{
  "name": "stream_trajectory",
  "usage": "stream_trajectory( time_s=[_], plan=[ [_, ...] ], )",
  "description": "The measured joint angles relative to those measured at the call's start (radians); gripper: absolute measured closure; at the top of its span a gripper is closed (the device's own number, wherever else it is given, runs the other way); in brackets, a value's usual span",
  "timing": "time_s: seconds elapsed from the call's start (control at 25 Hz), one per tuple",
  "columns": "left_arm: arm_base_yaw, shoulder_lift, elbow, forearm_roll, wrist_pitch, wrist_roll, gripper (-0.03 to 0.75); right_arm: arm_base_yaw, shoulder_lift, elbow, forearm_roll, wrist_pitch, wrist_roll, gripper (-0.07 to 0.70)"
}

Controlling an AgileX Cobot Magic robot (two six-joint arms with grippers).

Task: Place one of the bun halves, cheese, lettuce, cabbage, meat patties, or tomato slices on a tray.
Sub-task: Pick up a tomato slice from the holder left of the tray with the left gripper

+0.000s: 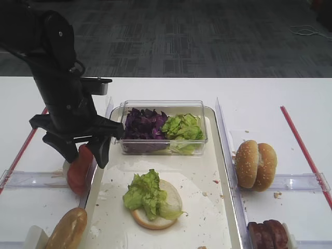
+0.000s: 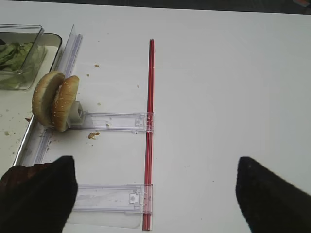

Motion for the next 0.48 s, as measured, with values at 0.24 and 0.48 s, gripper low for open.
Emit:
stream_trajectory(
  time_s=[0.24, 0.48],
  plan=[
    [0.000, 0.040, -0.002, -0.002, -0.005, 0.000, 0.253, 0.000, 0.000, 0.000, 0.000, 0.000, 0.000, -0.053],
    [0.000, 0.040, -0.038, -0.008, -0.005, 0.000, 0.277, 0.000, 0.000, 0.000, 0.000, 0.000, 0.000, -0.053]
  ],
)
